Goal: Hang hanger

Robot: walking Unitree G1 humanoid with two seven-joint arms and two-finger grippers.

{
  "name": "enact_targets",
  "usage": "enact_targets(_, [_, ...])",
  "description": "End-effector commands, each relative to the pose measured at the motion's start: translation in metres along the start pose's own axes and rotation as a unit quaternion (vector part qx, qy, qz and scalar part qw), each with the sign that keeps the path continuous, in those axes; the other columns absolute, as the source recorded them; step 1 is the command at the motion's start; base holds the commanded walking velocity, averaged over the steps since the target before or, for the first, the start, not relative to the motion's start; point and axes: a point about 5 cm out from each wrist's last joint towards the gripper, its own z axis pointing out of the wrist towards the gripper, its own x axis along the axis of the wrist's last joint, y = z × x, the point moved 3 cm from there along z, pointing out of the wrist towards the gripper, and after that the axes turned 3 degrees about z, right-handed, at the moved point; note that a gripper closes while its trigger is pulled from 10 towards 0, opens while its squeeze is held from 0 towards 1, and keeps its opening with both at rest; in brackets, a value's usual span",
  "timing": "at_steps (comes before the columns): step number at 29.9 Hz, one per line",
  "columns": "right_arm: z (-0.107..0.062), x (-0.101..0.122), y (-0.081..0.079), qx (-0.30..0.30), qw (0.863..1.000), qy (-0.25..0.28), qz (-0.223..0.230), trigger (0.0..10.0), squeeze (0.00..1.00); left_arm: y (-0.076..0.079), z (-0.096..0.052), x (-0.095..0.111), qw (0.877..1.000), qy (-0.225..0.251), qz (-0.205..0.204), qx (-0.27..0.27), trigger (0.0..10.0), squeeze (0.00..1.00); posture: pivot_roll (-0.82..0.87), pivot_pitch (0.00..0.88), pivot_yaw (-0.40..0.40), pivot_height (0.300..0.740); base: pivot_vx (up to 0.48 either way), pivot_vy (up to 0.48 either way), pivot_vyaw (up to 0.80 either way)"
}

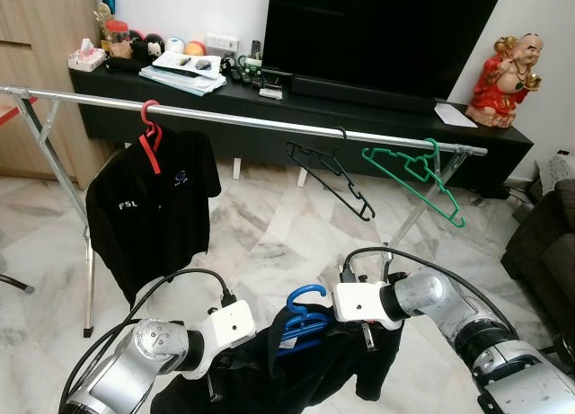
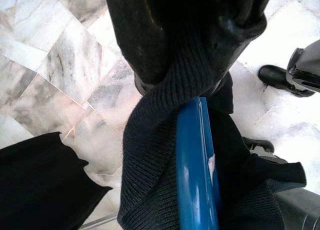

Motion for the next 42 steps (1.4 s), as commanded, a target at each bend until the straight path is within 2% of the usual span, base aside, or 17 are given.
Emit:
enact_targets(1, [-0.01,0.008,0.014,-0.035,0.999,0.02,0.0,7.1,0.0,0.006,0.005,0.006,1.0,0.023,-0.014,-0.009,0.0,0.0,0.14,0.0,-0.164,0.74,0.0,0.0,0.0])
enact_targets(2, [-0.01,0.006,0.012,-0.031,0.999,0.017,0.001,7.1,0.0,0.006,0.005,0.007,0.999,0.026,-0.016,-0.008,0.0,0.0,0.14,0.0,-0.164,0.74,0.0,0.0,0.0])
enact_targets(3, [-0.009,0.005,0.011,-0.028,0.999,0.017,0.005,10.0,0.45,0.007,0.005,0.008,0.999,0.03,-0.018,-0.008,0.0,0.0,0.14,0.0,-0.164,0.74,0.0,0.0,0.0])
enact_targets(5, [-0.009,0.005,0.01,-0.026,0.999,0.018,0.007,10.0,0.45,0.007,0.006,0.008,0.999,0.032,-0.02,-0.008,0.0,0.0,0.14,0.0,-0.164,0.74,0.0,0.0,0.0])
enact_targets(6, [-0.008,0.004,0.008,-0.023,1.0,0.018,0.01,10.0,1.0,0.008,0.006,0.008,0.999,0.032,-0.02,-0.008,0.0,0.0,0.14,0.0,-0.163,0.74,0.0,0.0,0.0])
enact_targets(13, [-0.007,0.0,0.001,0.009,1.0,0.014,0.02,10.0,1.0,0.009,0.005,0.005,0.999,0.03,-0.024,-0.004,0.0,0.0,0.15,0.0,-0.165,0.74,0.0,0.0,0.0])
enact_targets(20, [-0.007,-0.013,-0.003,0.012,0.999,-0.032,0.019,10.0,1.0,0.006,0.004,-0.001,1.0,0.013,-0.018,0.007,0.0,0.0,0.15,0.0,-0.17,0.74,0.0,0.0,0.0])
enact_targets(27, [-0.009,-0.018,-0.002,-0.003,0.999,-0.05,0.01,10.0,1.0,-0.004,0.0,-0.01,0.998,0.009,-0.023,0.061,0.0,0.0,0.14,0.0,-0.168,0.74,0.0,0.0,0.0])
enact_targets(29, [-0.011,-0.019,0.003,-0.025,0.998,-0.053,0.009,10.0,0.66,-0.005,-0.001,-0.015,0.997,0.009,-0.031,0.076,0.0,0.0,0.14,0.0,-0.166,0.74,0.0,0.0,0.0])
enact_targets(30, [-0.013,-0.021,0.008,-0.048,0.997,-0.063,0.004,10.0,0.0,-0.007,-0.001,-0.02,0.995,0.006,-0.035,0.091,0.0,0.0,0.13,0.0,-0.165,0.74,0.0,0.0,0.0])
enact_targets(34, [-0.018,-0.023,0.018,-0.1,0.992,-0.074,0.009,10.0,0.0,-0.008,-0.001,-0.029,0.992,0.002,-0.053,0.115,0.0,0.0,0.13,0.0,-0.161,0.74,0.0,0.0,0.0])
enact_targets(39, [-0.027,-0.03,0.029,-0.181,0.98,-0.066,0.053,10.0,0.0,-0.006,0.0,-0.04,0.988,0.001,-0.071,0.137,0.0,0.0,0.12,0.0,-0.147,0.74,0.0,0.0,0.0])
enact_targets(41, [-0.03,-0.036,0.033,-0.226,0.968,-0.068,0.084,10.0,0.0,-0.009,-0.001,-0.043,0.985,-0.003,-0.07,0.158,0.0,0.0,0.12,0.0,-0.147,0.74,0.0,0.0,0.0])
enact_targets(42, [-0.033,-0.048,0.035,-0.29,0.945,-0.075,0.135,10.0,0.0,-0.018,-0.002,-0.047,0.977,-0.008,-0.074,0.201,0.0,0.0,0.12,0.0,-0.145,0.74,0.0,0.0,0.0])
